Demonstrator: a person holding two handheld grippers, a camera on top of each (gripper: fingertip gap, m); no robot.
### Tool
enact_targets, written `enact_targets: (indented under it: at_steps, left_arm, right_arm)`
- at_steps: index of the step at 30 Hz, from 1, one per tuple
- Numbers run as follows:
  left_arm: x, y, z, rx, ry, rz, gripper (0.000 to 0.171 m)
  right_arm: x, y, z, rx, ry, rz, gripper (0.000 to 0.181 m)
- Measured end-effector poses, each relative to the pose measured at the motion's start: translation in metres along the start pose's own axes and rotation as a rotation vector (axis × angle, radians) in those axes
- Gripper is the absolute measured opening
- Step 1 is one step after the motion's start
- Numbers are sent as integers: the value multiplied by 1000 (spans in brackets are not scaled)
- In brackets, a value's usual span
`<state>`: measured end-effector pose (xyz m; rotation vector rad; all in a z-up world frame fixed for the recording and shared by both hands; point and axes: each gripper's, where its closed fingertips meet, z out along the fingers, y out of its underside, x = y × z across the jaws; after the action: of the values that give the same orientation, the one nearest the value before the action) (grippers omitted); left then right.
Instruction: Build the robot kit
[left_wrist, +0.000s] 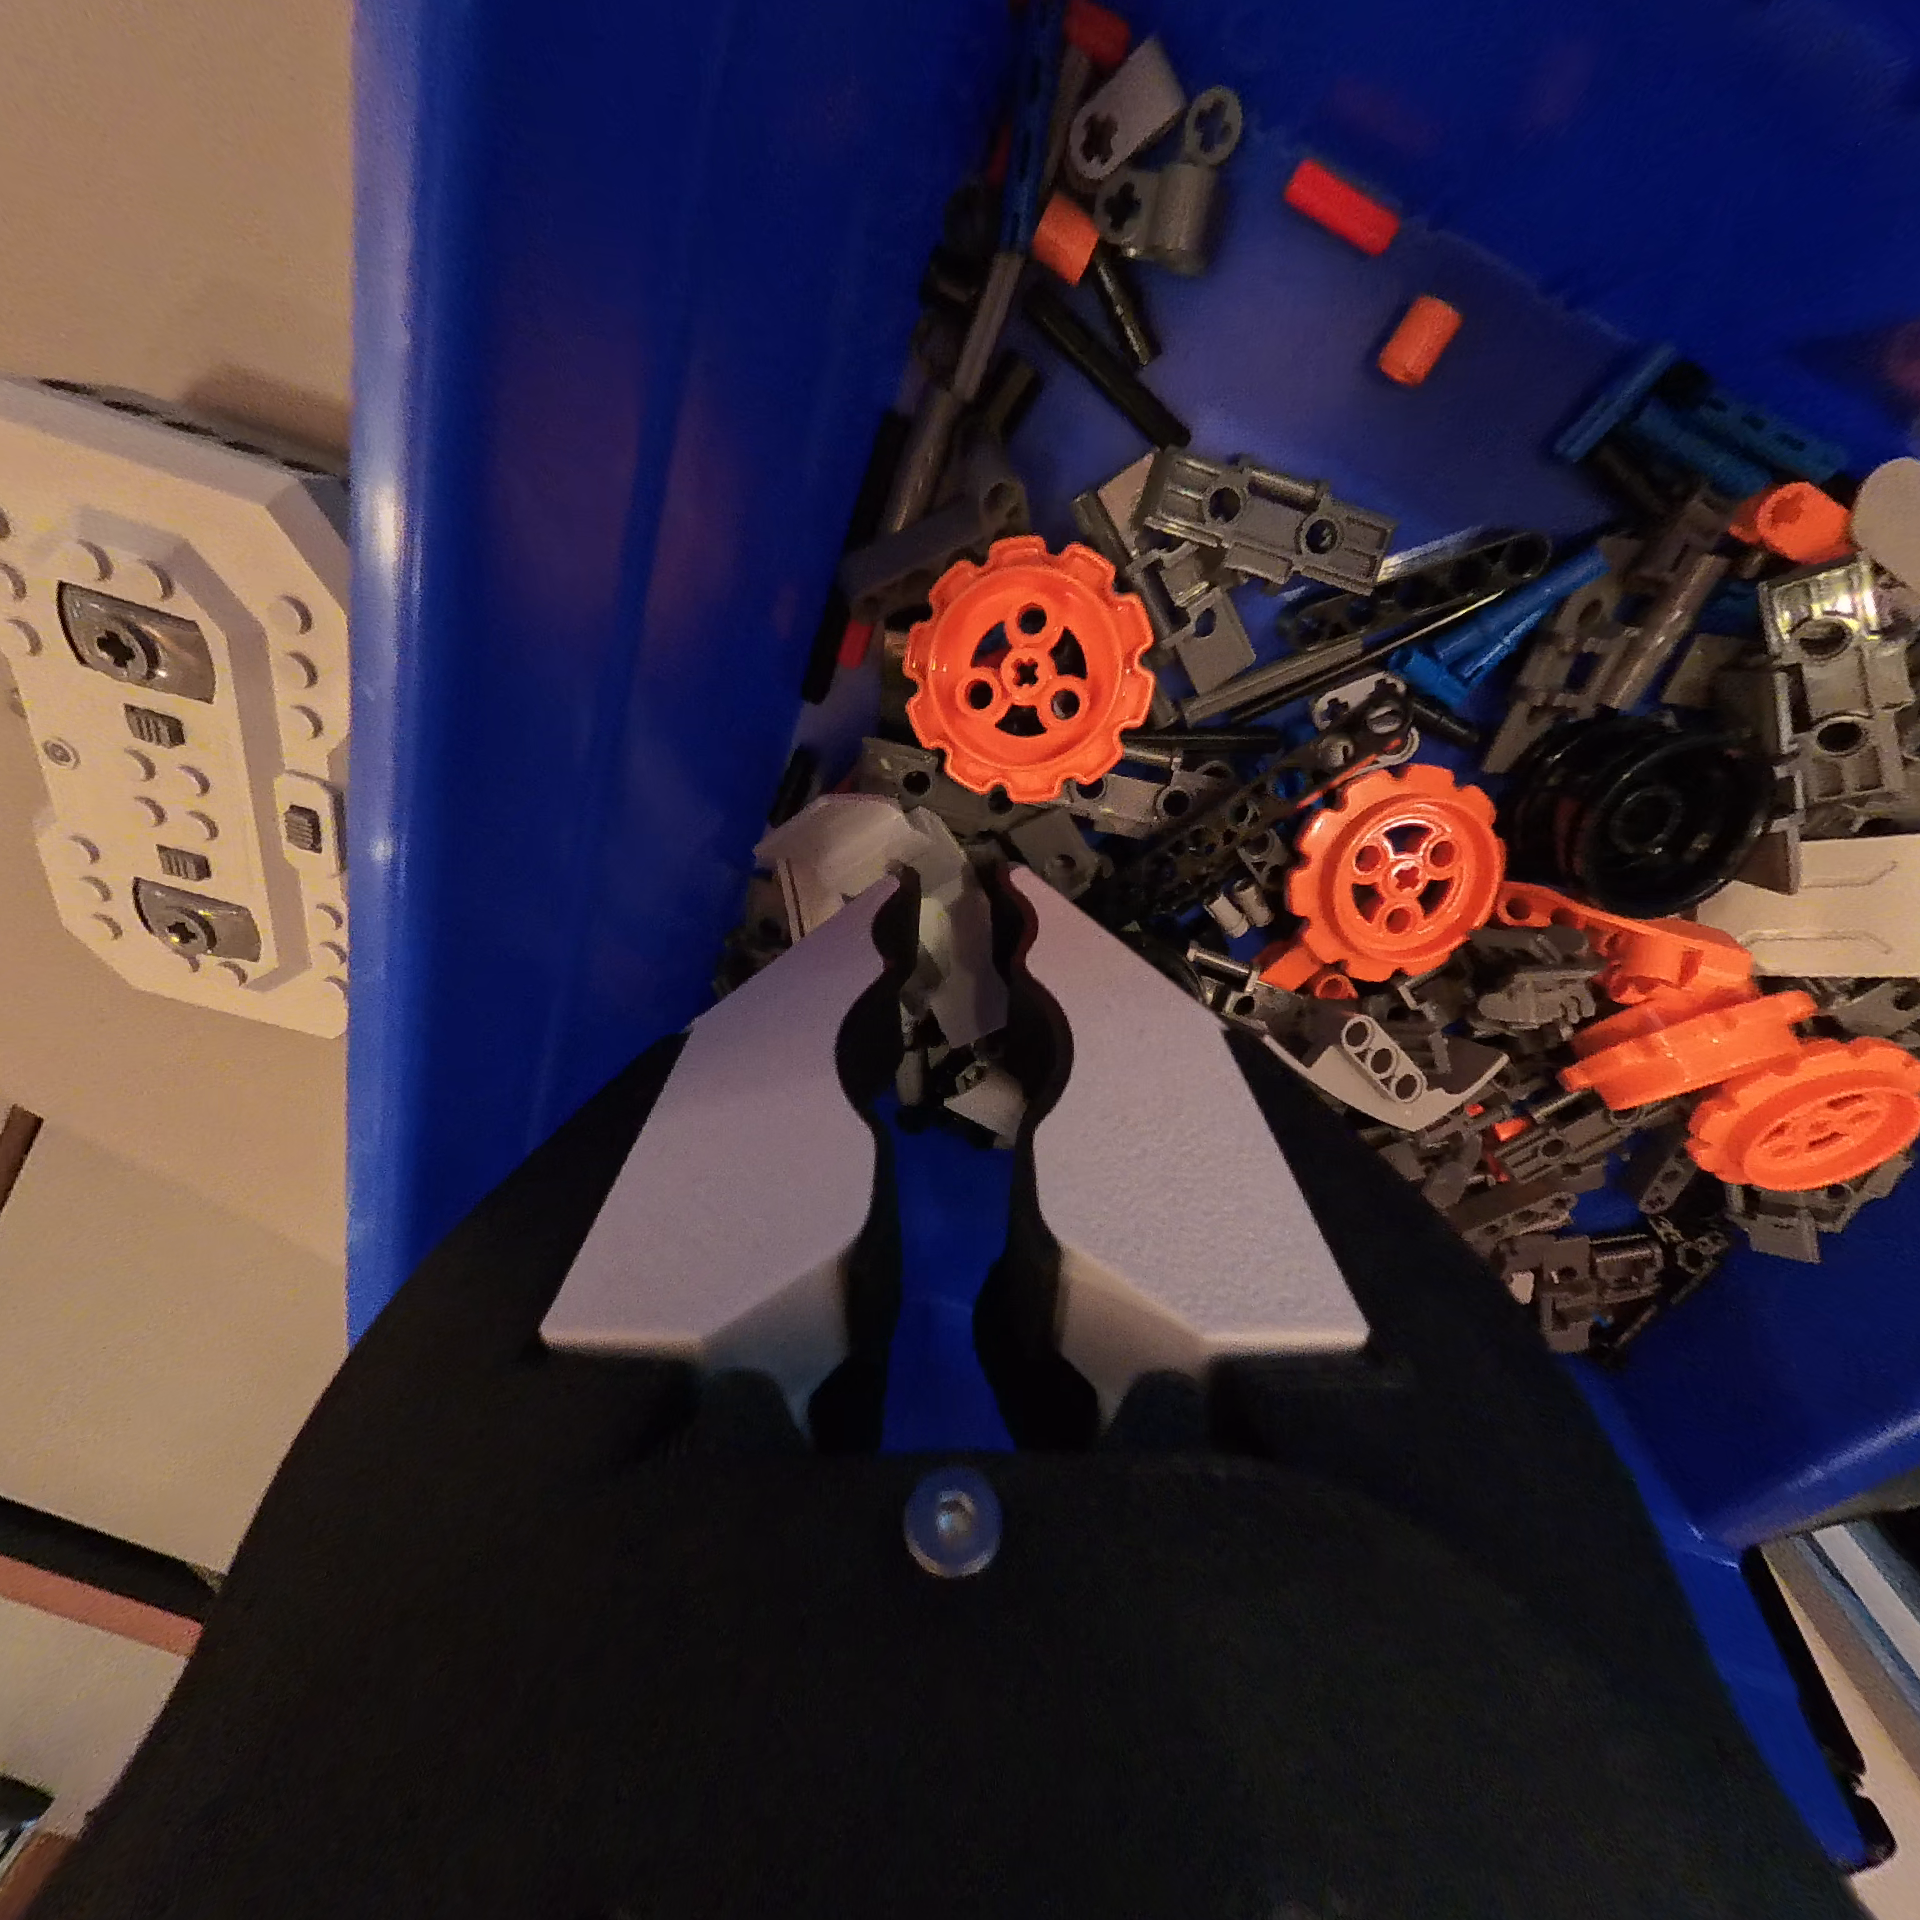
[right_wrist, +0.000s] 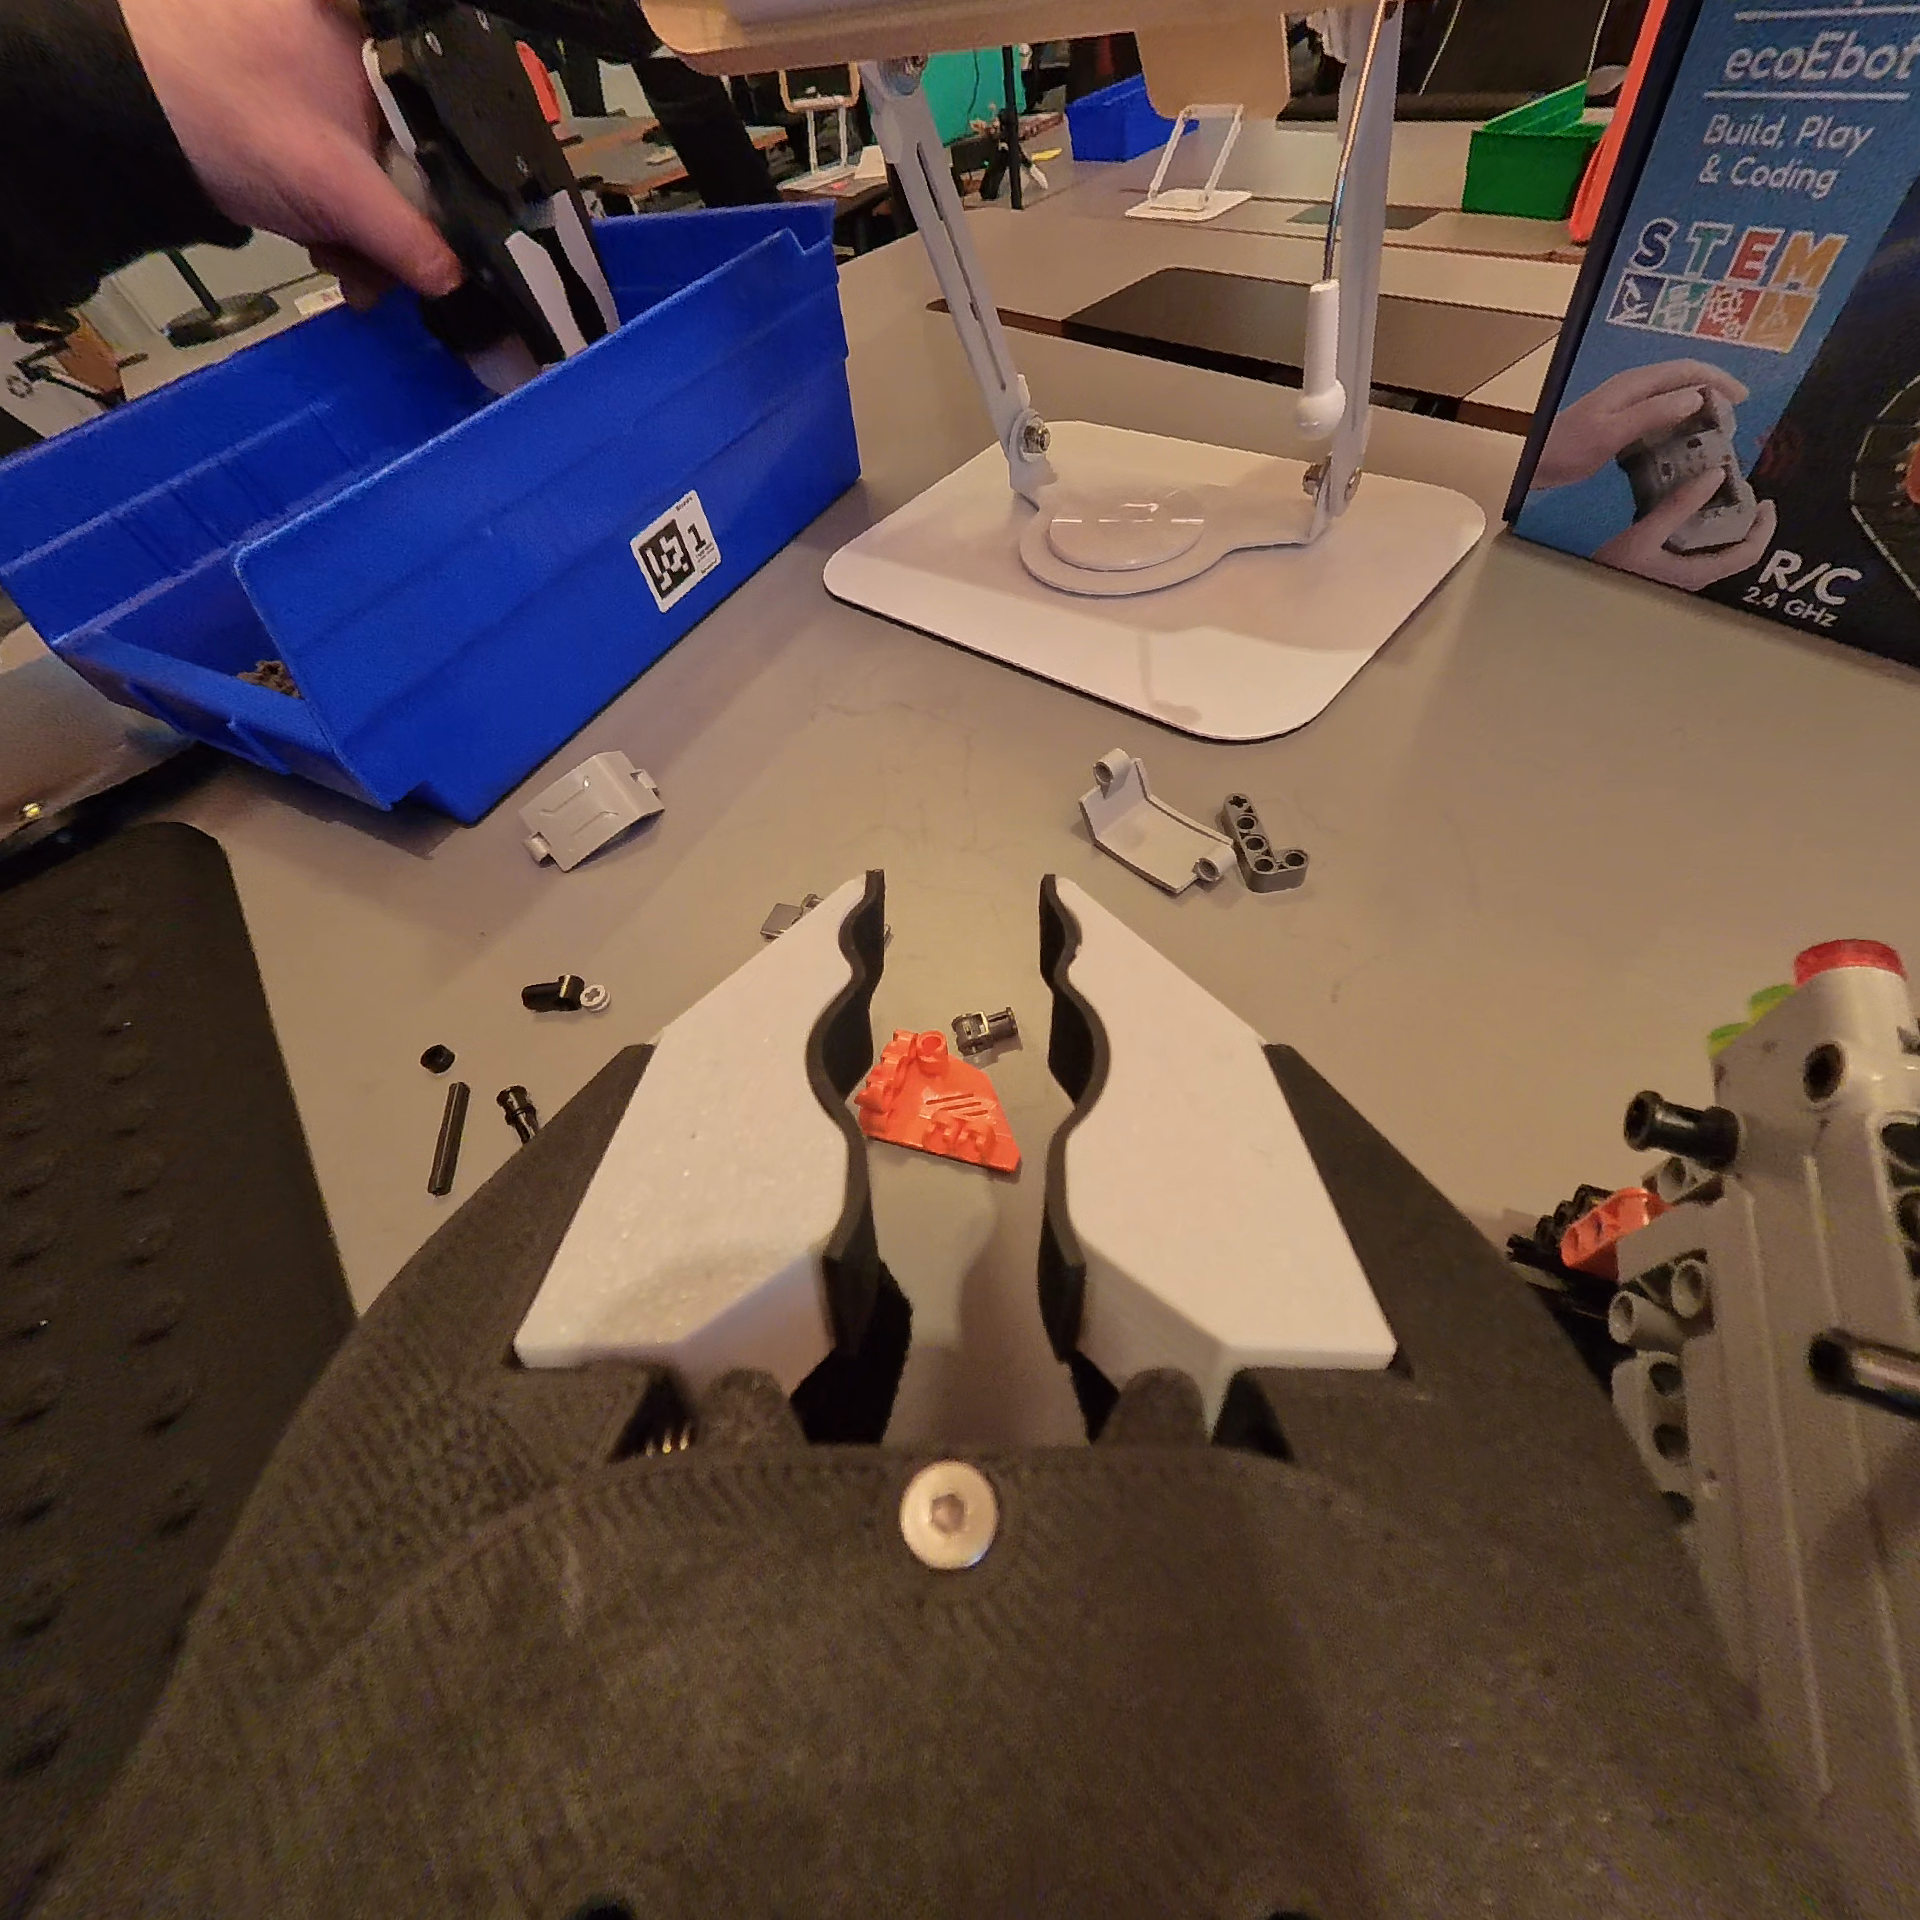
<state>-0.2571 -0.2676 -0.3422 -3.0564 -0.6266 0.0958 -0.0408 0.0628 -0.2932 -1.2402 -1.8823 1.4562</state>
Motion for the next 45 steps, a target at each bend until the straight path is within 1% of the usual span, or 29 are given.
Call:
enact_targets:
  at_steps: [2,4,6,8,10,12,14,16,18,20,24,25,26,28,30,32,34,37,39,40,42,45]
  left_arm:
    - [2,-2,-1,8,-4,15,8]
    - [8,-7,-2,35,16,23,0]
    - [24,-12,-1,58,106,16,0]
    - [31,-19,1,90,139,10,0]
    - [38,-18,0,96,182,10,0]
    - [34,-14,-9,106,153,15,7]
    - [23,-11,-20,119,120,-29,12]
    - [7,-7,-26,121,63,-67,27]
    - [-3,-4,-24,114,47,-121,41]
    - [1,1,-14,67,82,-148,53]
    - [14,-8,-5,71,151,-169,48]
    - [16,-11,-4,76,162,-168,44]
    - [21,-13,-4,82,190,-168,35]
    - [30,-12,0,67,213,-153,30]
    - [42,-15,1,85,256,-147,25]
    - [49,-17,-1,92,282,-135,24]
    - [63,-18,-6,104,352,-119,23]
    - [77,-16,-17,115,431,-85,36]
    - [81,-13,-27,136,486,-93,37]
    - [80,-11,-33,150,508,-89,37]
    - [69,-7,-45,188,493,-91,37]
    - [36,-1,-62,242,405,-121,36]
  right_arm:
    - [0,0,0,-1,-1,1,27]
    - [0,0,0,-3,-1,0,27]
    - [0,0,0,-2,-3,0,27]
    - [0,0,0,-1,-3,1,27]
    - [0,0,0,-1,-3,0,27]
    - [0,0,0,1,-4,1,27]
    - [-1,0,0,2,-6,2,27]
    - [-1,-1,0,3,-6,0,27]
    - [-1,0,0,1,-9,-2,28]
    - [-1,-1,0,4,-8,-1,27]
    - [-1,-1,-1,5,-6,0,28]
    - [-1,-1,-1,6,-6,1,28]
    - [-1,-1,-1,7,-7,1,28]
    - [-1,-1,-1,8,-7,3,28]
    - [-1,-1,-1,9,-8,5,28]
    - [-1,-1,-1,8,-10,6,28]
    - [-1,-1,0,5,-12,6,28]
    - [-1,-1,-1,5,-13,7,28]
    - [-1,-1,-1,8,-13,8,28]
    - [-1,-1,-1,9,-14,9,28]
    - [-1,-1,-1,11,-13,9,28]
    - [-1,-2,-1,14,-14,8,28]
